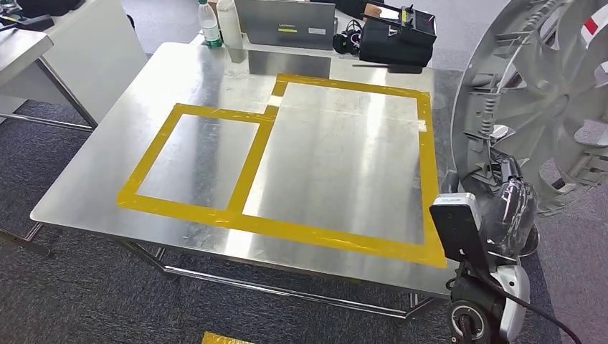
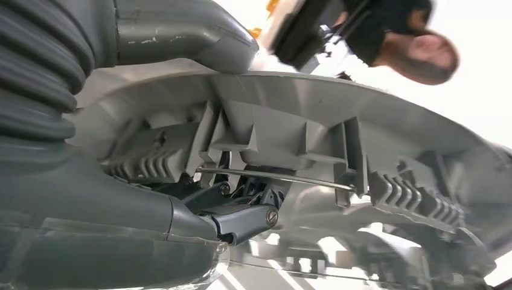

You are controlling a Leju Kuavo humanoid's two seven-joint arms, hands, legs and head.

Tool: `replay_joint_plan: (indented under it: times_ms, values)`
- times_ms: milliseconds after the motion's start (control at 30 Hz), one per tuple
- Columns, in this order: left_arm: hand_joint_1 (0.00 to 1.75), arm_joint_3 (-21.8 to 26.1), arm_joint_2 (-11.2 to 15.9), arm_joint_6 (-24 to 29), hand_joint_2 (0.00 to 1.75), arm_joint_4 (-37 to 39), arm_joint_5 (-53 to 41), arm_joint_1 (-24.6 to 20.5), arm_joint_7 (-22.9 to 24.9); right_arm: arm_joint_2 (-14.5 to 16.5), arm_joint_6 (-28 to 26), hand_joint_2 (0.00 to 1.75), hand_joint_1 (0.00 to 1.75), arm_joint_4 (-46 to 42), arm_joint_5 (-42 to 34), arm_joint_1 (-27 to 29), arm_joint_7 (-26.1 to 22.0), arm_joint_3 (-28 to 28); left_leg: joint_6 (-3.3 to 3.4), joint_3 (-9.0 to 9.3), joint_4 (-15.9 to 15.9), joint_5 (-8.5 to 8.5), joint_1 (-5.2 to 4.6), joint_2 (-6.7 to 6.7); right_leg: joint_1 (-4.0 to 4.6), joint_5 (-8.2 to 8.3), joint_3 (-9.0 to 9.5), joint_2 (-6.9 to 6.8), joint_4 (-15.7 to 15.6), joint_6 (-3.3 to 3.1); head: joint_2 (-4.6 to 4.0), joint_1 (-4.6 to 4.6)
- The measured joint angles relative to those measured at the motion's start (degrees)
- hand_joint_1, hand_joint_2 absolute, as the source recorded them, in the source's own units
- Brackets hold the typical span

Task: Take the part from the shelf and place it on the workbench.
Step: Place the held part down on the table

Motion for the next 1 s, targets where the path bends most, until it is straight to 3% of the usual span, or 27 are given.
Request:
replay_joint_plan:
  times_ms: [167, 400, 667, 833, 967, 1000]
  values:
    - [0.00, -0.01, 0.26, -0.92, 1.75, -0.02, -1.56, -0.14, -0.58, -1.93, 1.18, 1.75, 1.75, 10.49, 13.63, -3.35, 8.29, 5.00, -0.18, 0.31, -0.39, -0.02, -0.02, 0.17, 0.01, -0.12, 0.15, 0.15, -0.05, -0.24, -0.01, 0.03]
    - [0.00, -0.01, 0.31, -1.65, 1.75, -0.02, -3.38, -0.50, 0.20, -1.81, 2.84, 1.75, 1.75, 32.46, 19.69, -12.50, 12.88, 10.94, -0.59, 0.39, -0.44, 0.25, -0.02, 0.22, 0.00, 0.02, 0.27, 0.14, -0.03, -0.43, 0.00, 0.04]
    - [0.00, -0.01, 0.36, -1.65, 1.75, -0.02, -4.65, -0.91, 0.58, 0.20, 2.04, 1.75, 1.75, 56.12, 22.25, -24.15, 11.32, 16.03, -0.64, 0.47, -0.42, 0.28, -0.04, 0.19, -0.04, 0.06, 0.34, 0.14, -0.11, -0.41, 0.00, 0.04]
    - [0.00, -0.01, 0.38, -1.71, 1.75, -0.02, -5.09, -1.12, 0.72, 1.85, 2.66, 1.75, 1.75, 64.61, 22.30, -29.10, 8.62, 18.60, -0.64, 0.43, -0.42, 0.27, -0.04, 0.12, -0.03, 0.06, 0.38, 0.11, -0.17, -0.41, 0.00, 0.05]
    - [0.00, -0.01, 0.36, -1.77, 1.75, -0.02, -5.28, -1.35, 0.88, 4.61, 5.77, 0.00, 0.00, 69.52, 22.31, -32.42, 2.15, 21.49, -0.71, 0.48, -0.43, 0.21, -0.03, 0.47, -0.03, 0.08, 0.37, 0.42, -0.19, -0.43, 0.00, 0.05]
    - [0.00, 0.00, 0.33, -1.67, 1.75, -0.02, -5.21, -1.45, 0.89, 5.72, 6.39, 0.00, 0.00, 70.41, 22.22, -33.15, 0.87, 22.62, -0.72, 0.52, -0.43, 0.20, -0.03, 0.51, -0.02, 0.09, 0.37, 0.47, -0.20, -0.44, 0.00, 0.04]
